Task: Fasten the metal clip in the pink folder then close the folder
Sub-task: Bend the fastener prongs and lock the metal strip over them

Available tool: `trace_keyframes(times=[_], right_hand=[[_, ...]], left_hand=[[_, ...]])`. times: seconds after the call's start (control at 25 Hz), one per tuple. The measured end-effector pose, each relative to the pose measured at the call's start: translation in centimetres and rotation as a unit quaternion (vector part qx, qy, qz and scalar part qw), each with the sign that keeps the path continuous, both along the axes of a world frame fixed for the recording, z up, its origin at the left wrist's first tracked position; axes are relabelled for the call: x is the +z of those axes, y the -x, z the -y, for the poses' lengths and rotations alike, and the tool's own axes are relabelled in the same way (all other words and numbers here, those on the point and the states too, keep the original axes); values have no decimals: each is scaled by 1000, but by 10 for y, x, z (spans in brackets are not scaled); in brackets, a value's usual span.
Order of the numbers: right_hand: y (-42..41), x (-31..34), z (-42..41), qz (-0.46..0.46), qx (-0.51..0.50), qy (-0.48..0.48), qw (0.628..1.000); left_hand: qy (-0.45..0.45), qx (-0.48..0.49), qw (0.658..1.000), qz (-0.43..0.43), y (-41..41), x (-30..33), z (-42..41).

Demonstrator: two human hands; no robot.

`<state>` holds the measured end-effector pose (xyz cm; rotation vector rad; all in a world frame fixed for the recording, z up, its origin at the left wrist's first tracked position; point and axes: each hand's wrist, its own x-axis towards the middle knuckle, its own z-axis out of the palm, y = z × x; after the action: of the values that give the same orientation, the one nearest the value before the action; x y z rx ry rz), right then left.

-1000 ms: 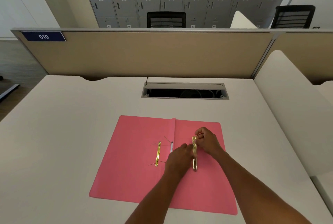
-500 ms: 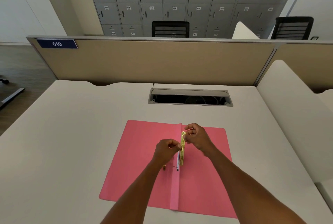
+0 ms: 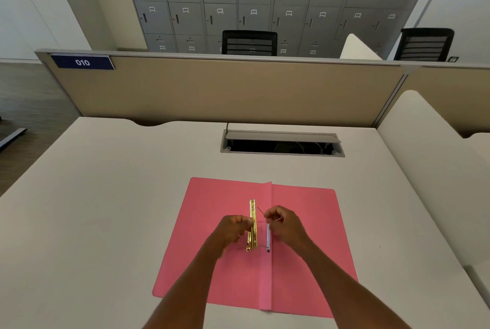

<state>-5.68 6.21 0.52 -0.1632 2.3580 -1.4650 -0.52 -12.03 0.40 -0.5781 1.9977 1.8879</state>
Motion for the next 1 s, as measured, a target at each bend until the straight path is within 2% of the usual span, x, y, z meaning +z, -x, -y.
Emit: trace_keyframes(times=[0.36, 1.0], right_hand=[[-44, -24, -18, -40, 85, -58, 994], [-45, -38, -4, -61, 52, -78, 994]], left_hand=[[-3, -5, 999, 38, 3, -9, 2], [11, 18, 999, 40, 0, -12, -5]])
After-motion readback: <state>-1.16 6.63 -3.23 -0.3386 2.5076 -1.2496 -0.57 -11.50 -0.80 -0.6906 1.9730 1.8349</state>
